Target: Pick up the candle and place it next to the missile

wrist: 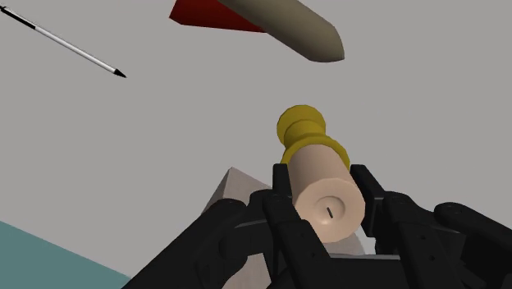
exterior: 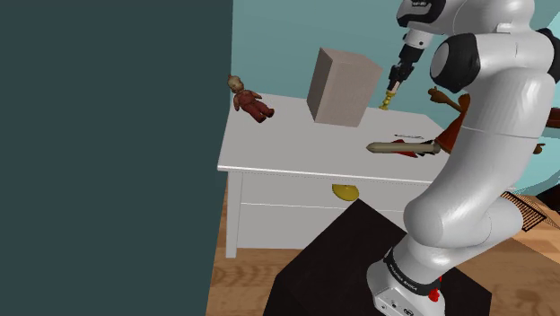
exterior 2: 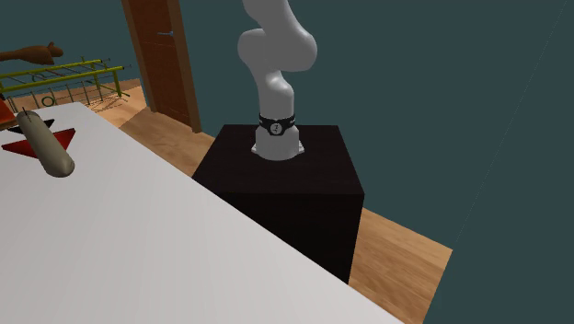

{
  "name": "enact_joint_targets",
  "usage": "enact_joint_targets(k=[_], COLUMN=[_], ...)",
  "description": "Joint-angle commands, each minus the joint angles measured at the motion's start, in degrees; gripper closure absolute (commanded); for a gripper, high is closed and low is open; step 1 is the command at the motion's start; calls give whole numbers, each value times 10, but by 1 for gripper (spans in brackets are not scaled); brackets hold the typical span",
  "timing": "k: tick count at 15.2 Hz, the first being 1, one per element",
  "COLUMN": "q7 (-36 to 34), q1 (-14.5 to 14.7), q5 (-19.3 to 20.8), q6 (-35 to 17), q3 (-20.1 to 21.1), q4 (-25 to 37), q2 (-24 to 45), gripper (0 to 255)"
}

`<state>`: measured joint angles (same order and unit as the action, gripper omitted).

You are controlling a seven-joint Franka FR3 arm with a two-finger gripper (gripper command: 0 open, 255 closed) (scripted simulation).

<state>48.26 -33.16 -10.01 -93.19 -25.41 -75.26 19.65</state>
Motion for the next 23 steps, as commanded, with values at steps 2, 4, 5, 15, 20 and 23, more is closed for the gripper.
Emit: enact_joint_targets(k=[2, 4, 5, 15, 20, 23], q7=[5, 6, 6, 11, 15, 17], q1=[-2, 1, 2, 8, 10, 10], q5=[-2, -2, -1, -3, -7, -10], q6=[-20, -37, -45, -122, -158, -179], q3=[0, 0, 1, 3, 5, 6], q4=[-16, -35, -44, -121, -153, -169], q2=[5, 2, 2, 1, 7, 12], gripper=[255, 255, 255, 255, 255, 255])
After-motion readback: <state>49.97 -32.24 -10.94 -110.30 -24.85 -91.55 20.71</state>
